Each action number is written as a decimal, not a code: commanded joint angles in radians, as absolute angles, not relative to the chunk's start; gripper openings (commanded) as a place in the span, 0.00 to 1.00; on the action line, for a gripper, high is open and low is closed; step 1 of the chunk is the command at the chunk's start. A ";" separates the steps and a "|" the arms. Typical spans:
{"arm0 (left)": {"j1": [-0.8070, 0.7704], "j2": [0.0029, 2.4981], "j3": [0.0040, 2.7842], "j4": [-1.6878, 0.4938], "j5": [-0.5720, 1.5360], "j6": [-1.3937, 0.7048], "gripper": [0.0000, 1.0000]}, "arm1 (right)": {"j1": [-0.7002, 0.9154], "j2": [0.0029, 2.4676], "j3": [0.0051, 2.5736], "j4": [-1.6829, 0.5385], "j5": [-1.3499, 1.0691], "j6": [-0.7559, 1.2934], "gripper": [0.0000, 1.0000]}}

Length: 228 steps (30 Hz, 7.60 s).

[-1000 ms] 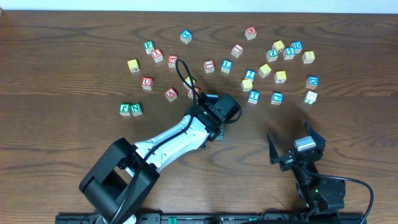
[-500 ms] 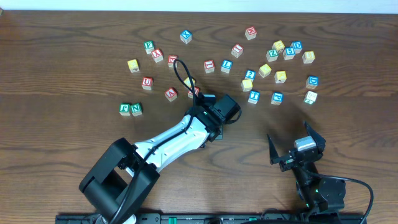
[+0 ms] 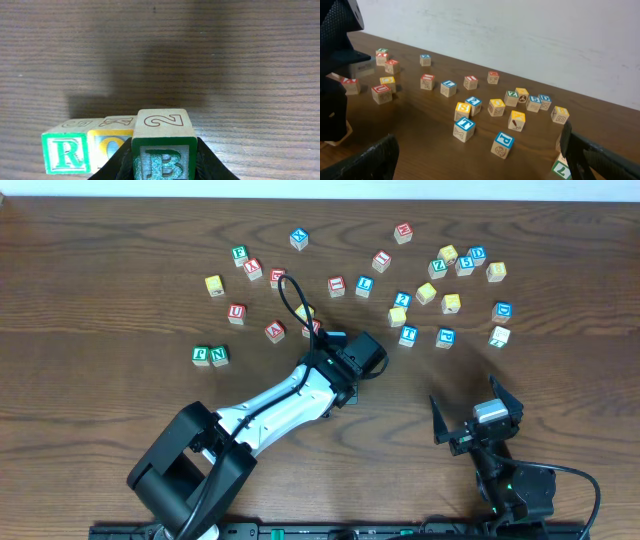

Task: Spell out ROBOT
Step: 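Align the B block right of the O block with the left gripper, then lower the B block onto the table and open the left gripper, then move the left gripper up over the green N block and hold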

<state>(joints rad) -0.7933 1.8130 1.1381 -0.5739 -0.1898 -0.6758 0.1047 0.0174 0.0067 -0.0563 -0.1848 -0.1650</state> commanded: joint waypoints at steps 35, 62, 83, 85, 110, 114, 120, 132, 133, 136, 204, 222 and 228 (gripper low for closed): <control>-0.818 1.871 1.127 -0.556 -0.120 -0.678 0.11 | 0.097 0.012 0.006 -0.060 -0.187 -0.154 0.99; -0.818 1.895 1.121 -0.532 -0.124 -0.712 0.11 | 0.097 0.012 0.006 -0.060 -0.186 -0.154 0.99; -0.818 1.895 1.121 -0.540 -0.138 -0.713 0.11 | 0.097 0.012 0.006 -0.060 -0.187 -0.154 0.99; -0.818 1.895 1.121 -0.540 -0.138 -0.713 0.11 | 0.097 0.012 0.006 -0.060 -0.187 -0.154 0.99; -0.818 1.895 1.126 -0.536 -0.138 -0.712 0.42 | 0.097 0.012 0.006 -0.060 -0.187 -0.154 0.99; -0.818 1.892 1.131 -0.537 -0.138 -0.712 0.42 | 0.097 0.012 0.006 -0.060 -0.187 -0.154 0.99; -0.818 1.864 1.132 -0.536 -0.139 -0.674 0.42 | 0.097 0.012 0.006 -0.060 -0.186 -0.154 0.99; -0.818 1.812 1.138 -0.533 -0.146 -0.641 0.43 | 0.097 0.012 0.006 -0.060 -0.187 -0.154 0.99; -0.818 1.810 1.144 -0.532 -0.147 -0.632 0.43 | 0.097 0.012 0.006 -0.060 -0.187 -0.154 0.99; -0.818 1.808 1.162 -0.533 -0.147 -0.621 0.43 | 0.097 0.012 0.006 -0.060 -0.187 -0.154 0.99; -0.290 1.625 1.175 -0.567 -0.012 -0.180 0.44 | 0.097 0.012 0.006 -0.060 -0.186 -0.154 0.99; 0.109 1.625 1.175 -0.602 0.355 -0.149 0.44 | 0.097 0.012 0.006 -0.060 -0.187 -0.154 0.99; 0.109 1.625 1.175 -0.602 0.354 -0.149 0.44 | 0.097 0.012 0.006 -0.060 -0.187 -0.154 0.99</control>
